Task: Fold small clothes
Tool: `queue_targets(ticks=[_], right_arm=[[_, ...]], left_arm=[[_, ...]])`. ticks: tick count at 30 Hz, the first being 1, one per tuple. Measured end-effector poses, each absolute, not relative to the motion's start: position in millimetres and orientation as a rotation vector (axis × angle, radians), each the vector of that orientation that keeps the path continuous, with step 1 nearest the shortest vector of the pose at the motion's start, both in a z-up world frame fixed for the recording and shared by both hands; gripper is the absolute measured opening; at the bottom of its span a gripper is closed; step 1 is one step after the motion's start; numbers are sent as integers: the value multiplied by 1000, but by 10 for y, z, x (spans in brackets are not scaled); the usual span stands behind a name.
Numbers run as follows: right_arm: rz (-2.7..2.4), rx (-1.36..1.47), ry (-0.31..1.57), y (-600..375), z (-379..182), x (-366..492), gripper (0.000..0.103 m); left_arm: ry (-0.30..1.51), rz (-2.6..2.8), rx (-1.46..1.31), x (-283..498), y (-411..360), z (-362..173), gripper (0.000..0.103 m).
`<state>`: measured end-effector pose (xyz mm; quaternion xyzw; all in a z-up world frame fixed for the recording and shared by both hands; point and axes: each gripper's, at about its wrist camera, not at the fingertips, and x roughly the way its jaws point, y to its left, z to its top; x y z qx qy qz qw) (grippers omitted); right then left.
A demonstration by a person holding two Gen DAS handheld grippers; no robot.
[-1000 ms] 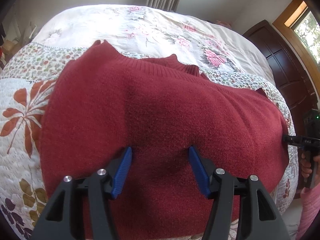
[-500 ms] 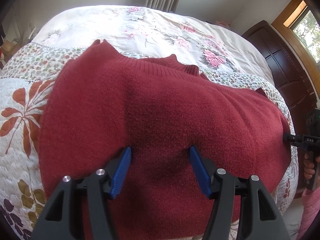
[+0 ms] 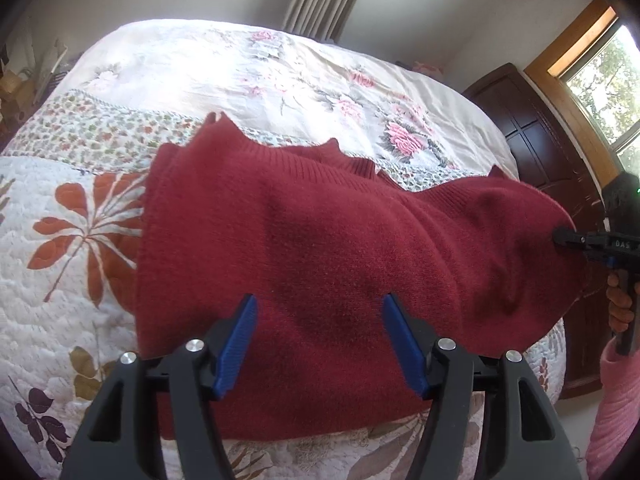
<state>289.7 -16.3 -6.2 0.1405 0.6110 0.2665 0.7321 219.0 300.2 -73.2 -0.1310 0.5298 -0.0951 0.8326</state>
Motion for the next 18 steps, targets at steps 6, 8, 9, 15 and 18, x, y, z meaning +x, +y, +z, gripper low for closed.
queue_targets(ticks=[6, 8, 9, 15, 18], right_arm=[[646, 185, 1371, 565, -64, 3002, 17], [662, 160, 1392, 764, -142, 3007, 17], [669, 149, 1405, 848, -197, 3022, 17], [668, 79, 1485, 1234, -553, 3011, 18], [671, 56, 1497, 1334, -626, 2964, 24]], left_arm=[[1123, -203, -288, 2103, 3099, -721, 67], [1124, -203, -297, 2087, 3125, -727, 67], [1123, -202, -299, 2072, 3138, -731, 67], [1113, -193, -314, 2011, 3238, -716, 68], [1116, -191, -322, 2004, 3258, -719, 68]])
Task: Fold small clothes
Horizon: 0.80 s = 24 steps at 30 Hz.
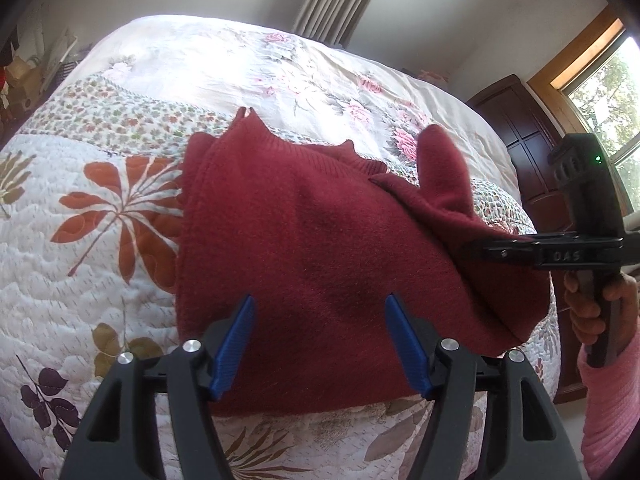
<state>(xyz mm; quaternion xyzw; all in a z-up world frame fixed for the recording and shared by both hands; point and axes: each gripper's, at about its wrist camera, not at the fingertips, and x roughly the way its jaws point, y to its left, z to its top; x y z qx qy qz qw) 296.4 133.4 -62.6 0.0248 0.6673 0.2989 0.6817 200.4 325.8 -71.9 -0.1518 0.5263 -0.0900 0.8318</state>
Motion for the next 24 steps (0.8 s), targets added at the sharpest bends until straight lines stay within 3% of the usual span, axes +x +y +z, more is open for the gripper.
queue_targets(ticks=[1, 3, 16, 24], right_arm=[[676, 56, 1497, 1343, -616, 2943, 27], [704, 91, 1494, 1349, -583, 2923, 47], [694, 166, 1370, 873, 74, 2861, 50], [442, 167, 1389, -18, -377, 2818, 50]], left_arm=[[1116, -191, -323, 1998, 3260, -717, 68], [1119, -195, -329, 1999, 3251, -720, 68], [1116, -256, -333, 2068, 3018, -643, 69], [1129, -292, -341, 2154, 2805, -611, 69]])
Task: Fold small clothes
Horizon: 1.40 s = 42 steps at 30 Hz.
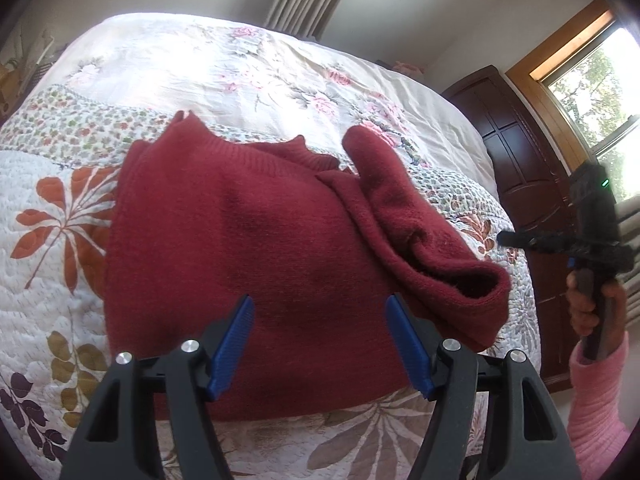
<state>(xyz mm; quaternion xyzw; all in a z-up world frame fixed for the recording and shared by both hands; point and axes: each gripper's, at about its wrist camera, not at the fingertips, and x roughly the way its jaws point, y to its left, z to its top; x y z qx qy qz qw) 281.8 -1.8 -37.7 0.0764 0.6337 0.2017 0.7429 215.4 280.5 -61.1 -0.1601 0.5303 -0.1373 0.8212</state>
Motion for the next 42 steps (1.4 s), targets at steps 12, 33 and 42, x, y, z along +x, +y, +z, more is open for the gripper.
queue_targets(ticks=[12, 33, 42], right_arm=[[588, 140, 1350, 318, -442, 2443, 50], [522, 154, 1328, -103, -442, 2243, 61], [488, 213, 1332, -452, -557, 2190, 61]], left_arm=[[1138, -304, -346, 2296, 2557, -546, 72], [1275, -382, -498, 2963, 2178, -736, 79], [1368, -331, -577, 3169, 2123, -1049, 78]])
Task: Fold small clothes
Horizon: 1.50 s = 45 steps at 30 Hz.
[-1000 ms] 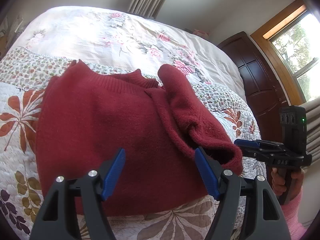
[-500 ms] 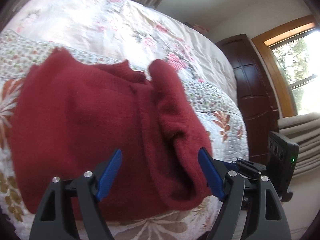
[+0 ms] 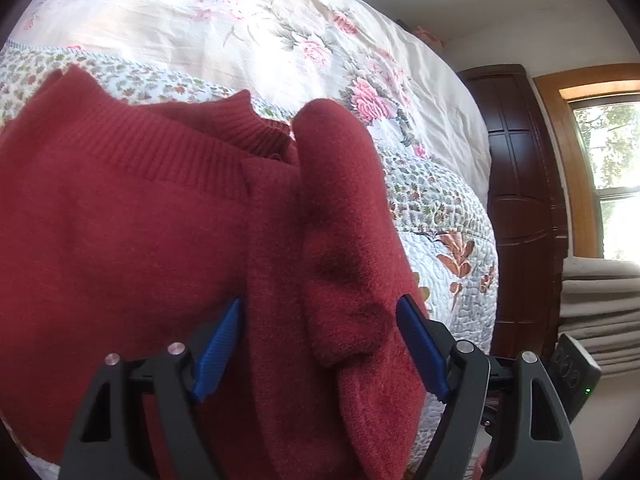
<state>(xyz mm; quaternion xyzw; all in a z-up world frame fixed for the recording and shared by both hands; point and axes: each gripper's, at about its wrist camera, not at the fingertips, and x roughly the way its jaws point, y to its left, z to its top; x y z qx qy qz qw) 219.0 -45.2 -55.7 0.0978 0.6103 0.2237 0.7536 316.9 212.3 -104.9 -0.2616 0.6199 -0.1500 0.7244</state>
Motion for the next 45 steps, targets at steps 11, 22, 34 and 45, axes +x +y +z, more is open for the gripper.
queue_targets(ticks=[11, 22, 34, 45], right_arm=[[483, 233, 1340, -503, -616, 2241, 61], [453, 264, 1371, -570, -734, 2256, 61], [494, 243, 1383, -306, -724, 2290, 61], [523, 215, 1397, -124, -740, 2290, 62]], left_arm=[[1385, -349, -491, 3269, 1896, -1014, 60], [1246, -394, -443, 3085, 1845, -646, 24], [1106, -396, -447, 2866, 2618, -48, 24], [1127, -262, -537, 2708, 3636, -196, 24]])
